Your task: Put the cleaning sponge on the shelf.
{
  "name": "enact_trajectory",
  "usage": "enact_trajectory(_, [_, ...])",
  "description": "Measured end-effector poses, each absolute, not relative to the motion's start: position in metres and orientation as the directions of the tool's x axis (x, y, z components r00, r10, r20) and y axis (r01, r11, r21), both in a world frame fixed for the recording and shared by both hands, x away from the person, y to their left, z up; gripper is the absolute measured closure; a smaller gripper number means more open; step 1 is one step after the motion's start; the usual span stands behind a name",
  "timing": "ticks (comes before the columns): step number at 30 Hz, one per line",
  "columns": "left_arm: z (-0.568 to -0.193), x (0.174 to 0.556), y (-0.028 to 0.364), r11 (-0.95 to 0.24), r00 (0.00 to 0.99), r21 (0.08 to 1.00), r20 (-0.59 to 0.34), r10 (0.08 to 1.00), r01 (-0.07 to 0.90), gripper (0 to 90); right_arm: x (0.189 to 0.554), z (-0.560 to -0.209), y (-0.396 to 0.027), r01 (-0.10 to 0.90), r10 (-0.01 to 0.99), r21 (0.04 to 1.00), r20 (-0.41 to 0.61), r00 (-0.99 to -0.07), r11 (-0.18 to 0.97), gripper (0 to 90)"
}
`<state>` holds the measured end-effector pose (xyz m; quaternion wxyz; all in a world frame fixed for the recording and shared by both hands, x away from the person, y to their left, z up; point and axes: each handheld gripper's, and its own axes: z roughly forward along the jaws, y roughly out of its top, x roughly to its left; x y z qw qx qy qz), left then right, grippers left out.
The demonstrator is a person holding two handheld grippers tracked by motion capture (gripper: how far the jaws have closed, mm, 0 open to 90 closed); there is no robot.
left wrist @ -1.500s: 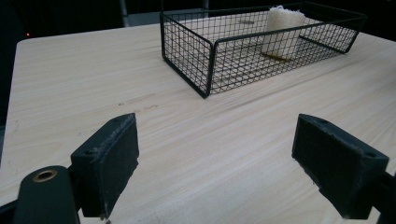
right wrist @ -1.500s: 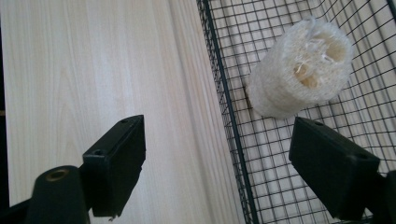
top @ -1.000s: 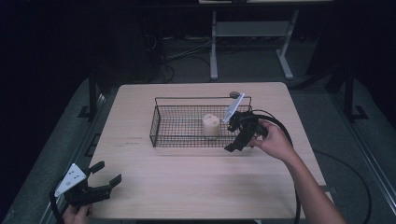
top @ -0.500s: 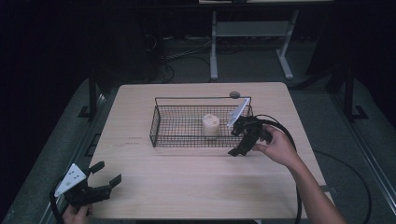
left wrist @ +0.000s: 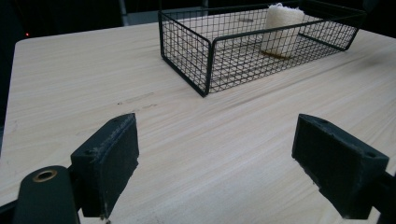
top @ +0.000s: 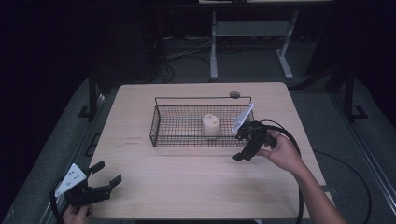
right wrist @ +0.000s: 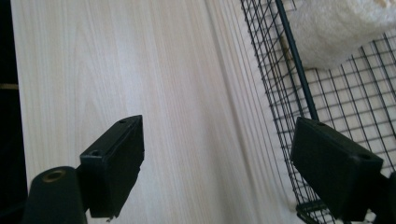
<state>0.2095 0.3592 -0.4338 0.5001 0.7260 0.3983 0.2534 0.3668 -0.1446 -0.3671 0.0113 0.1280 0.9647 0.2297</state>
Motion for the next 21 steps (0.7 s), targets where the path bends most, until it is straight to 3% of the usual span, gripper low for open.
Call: enact_trajectory(21, [-0.434,0.209,0.359,-0.185,0.555,0.927,-0.029,0.831,0.326,13.9,0.35,-0.382,-0.162,0.259,0.269,0.445,0.042,-0.962,0.857,17.2])
